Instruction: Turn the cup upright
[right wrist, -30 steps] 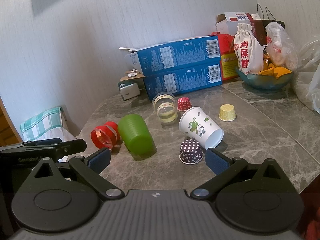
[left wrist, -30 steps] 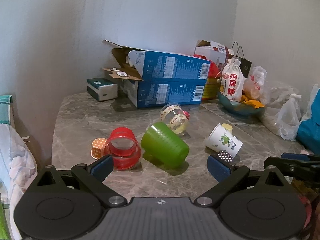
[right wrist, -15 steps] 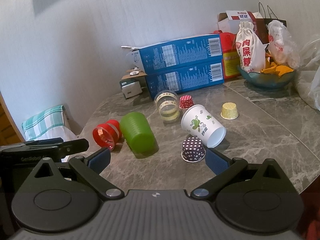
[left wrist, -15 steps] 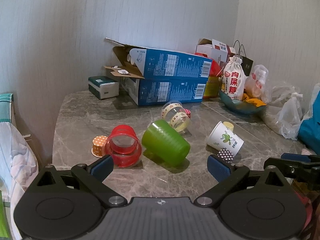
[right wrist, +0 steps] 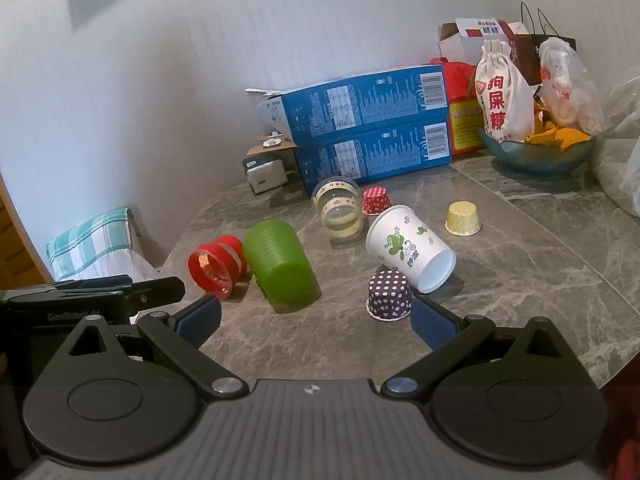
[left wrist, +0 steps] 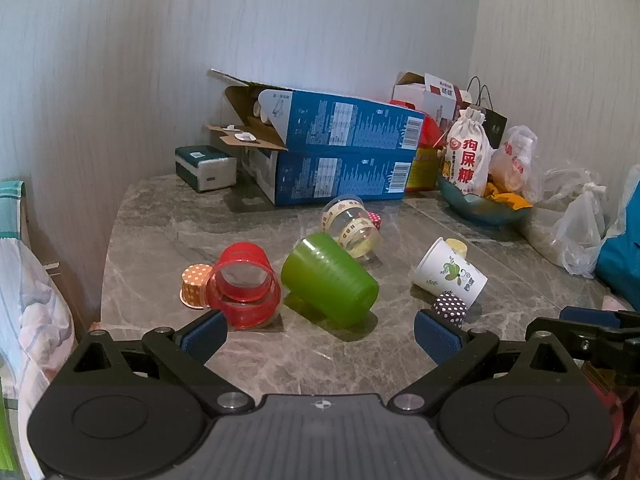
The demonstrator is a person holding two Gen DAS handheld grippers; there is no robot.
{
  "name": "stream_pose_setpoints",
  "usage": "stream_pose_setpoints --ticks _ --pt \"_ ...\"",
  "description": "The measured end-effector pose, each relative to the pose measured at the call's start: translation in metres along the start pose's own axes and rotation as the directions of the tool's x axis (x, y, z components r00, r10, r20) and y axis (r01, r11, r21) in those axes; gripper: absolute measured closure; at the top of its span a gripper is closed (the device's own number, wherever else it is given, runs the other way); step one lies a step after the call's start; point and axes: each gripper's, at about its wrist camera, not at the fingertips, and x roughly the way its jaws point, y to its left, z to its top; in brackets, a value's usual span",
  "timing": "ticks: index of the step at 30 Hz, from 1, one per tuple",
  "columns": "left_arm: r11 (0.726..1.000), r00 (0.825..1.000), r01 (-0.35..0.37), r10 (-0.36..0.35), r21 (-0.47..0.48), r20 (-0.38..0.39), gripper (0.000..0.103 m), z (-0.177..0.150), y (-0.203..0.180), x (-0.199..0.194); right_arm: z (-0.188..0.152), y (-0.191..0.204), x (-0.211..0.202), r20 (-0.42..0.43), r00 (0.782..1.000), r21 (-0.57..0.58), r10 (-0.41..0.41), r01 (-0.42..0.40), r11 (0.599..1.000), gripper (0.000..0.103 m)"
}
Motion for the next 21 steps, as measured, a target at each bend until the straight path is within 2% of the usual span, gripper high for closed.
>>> stream_pose_setpoints --ticks 11,17,19,21 --pt "0.999 0.999 -0.011 0.009 -0.039 -0.051 0.002 -0.001 0.001 0.012 -0.002 -0.002 0.003 -0.011 1.000 0.000 0.012 -0.012 1.000 0.001" --pt "0.997 0.992 -0.046 0.038 -0.067 -0.123 0.000 0.007 -0.005 0.028 -0.003 -0.009 0.003 -0.009 1.000 0.015 0.020 -0.020 1.000 0.001" --pt "0.996 0.990 -0.034 0.022 -0.079 -0.142 0.000 0.016 -0.009 0.035 -0.004 -0.013 0.002 -0.006 1.000 0.026 0.027 -0.027 0.999 0.001" --pt "0.991 0.985 -0.001 -0.023 -0.135 -0.173 0.000 0.029 -0.011 0.045 -0.005 -0.017 0.001 -0.005 0.999 0.038 0.033 -0.033 0.999 0.001"
